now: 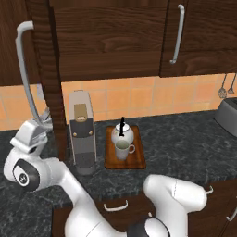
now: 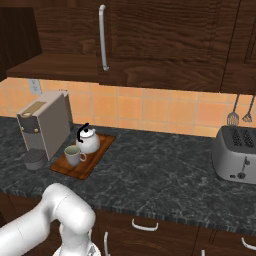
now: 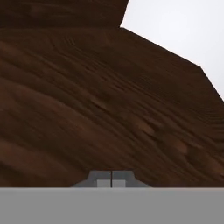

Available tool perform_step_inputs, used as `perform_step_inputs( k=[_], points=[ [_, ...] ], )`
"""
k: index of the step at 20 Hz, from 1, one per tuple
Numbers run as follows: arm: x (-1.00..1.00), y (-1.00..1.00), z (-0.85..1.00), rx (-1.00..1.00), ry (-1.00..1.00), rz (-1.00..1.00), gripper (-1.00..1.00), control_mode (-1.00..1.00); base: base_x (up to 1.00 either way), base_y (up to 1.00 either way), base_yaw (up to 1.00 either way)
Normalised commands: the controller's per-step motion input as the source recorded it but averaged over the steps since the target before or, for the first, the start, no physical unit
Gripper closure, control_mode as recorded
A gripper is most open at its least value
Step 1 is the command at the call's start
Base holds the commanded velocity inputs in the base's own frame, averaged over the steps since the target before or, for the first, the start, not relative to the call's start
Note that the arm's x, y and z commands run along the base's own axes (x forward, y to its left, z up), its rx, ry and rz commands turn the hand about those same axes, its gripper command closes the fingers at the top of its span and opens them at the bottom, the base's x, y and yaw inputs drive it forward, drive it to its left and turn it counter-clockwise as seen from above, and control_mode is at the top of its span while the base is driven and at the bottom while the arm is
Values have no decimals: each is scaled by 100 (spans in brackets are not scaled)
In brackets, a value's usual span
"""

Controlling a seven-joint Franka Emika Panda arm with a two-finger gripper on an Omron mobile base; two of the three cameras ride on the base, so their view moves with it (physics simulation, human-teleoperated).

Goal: Pick the kettle from the counter and place it on the tray. Then pick the mug from the cabinet and place it on the tray. Then close the cabinet doors.

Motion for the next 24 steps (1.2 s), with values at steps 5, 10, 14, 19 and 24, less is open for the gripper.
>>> perform_step_inputs(
  k=[5, 10, 14, 19, 24],
  points=[
    [0, -90, 37, 0, 18, 0, 100, -100, 0, 0, 0],
    [16, -95, 46, -9, 47, 2, 100, -100, 0, 0, 0],
    [37, -83, 61, -15, 64, 8, 100, -100, 0, 0, 0],
    [55, -73, 58, -12, 72, 11, 100, -100, 0, 0, 0],
    [81, -62, 44, 0, 74, 17, 100, -100, 0, 0, 0]
  ],
)
